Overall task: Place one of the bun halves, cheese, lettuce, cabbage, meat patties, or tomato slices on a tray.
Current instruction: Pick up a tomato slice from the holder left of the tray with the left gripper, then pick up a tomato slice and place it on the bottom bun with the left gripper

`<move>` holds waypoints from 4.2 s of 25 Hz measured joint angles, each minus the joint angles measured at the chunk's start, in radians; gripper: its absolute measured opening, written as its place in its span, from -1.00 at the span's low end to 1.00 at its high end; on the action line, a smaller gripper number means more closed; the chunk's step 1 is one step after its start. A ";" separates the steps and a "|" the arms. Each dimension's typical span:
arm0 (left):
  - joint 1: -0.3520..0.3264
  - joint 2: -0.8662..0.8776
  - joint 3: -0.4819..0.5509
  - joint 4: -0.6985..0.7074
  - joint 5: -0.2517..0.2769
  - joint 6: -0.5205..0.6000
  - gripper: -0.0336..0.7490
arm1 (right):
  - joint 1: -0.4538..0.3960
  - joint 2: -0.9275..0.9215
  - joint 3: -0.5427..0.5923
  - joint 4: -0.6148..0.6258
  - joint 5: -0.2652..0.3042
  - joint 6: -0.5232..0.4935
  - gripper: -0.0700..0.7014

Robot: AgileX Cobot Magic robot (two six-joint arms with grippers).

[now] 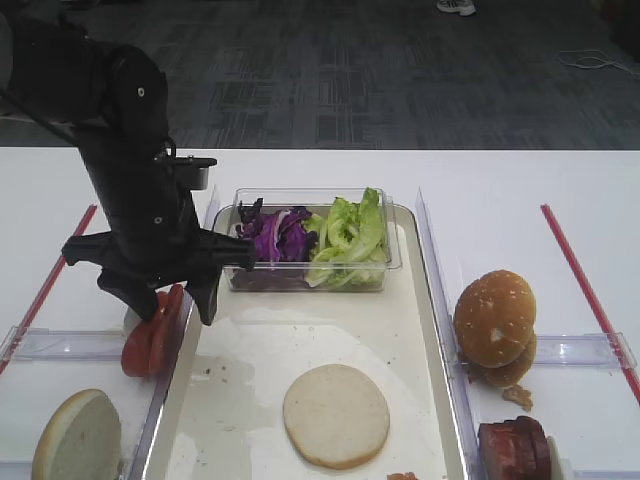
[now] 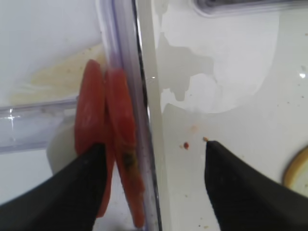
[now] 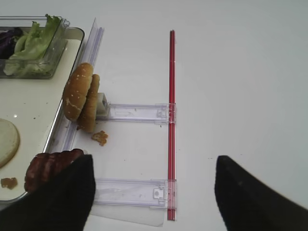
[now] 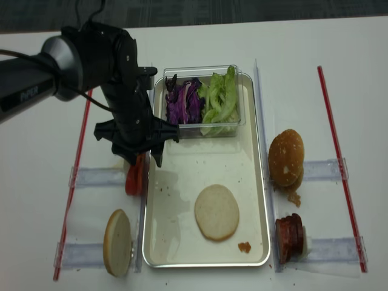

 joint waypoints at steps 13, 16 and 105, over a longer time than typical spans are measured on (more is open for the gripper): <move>0.000 0.004 0.000 0.000 -0.036 0.000 -0.04 | 0.000 0.000 0.000 0.000 0.000 0.000 0.56; 0.000 0.004 0.000 0.000 -0.036 0.000 -0.04 | 0.000 0.000 0.000 0.000 0.000 0.000 0.56; 0.008 -0.334 0.355 -0.697 -0.305 0.483 -0.90 | 0.000 0.000 0.000 0.000 0.000 -0.002 0.56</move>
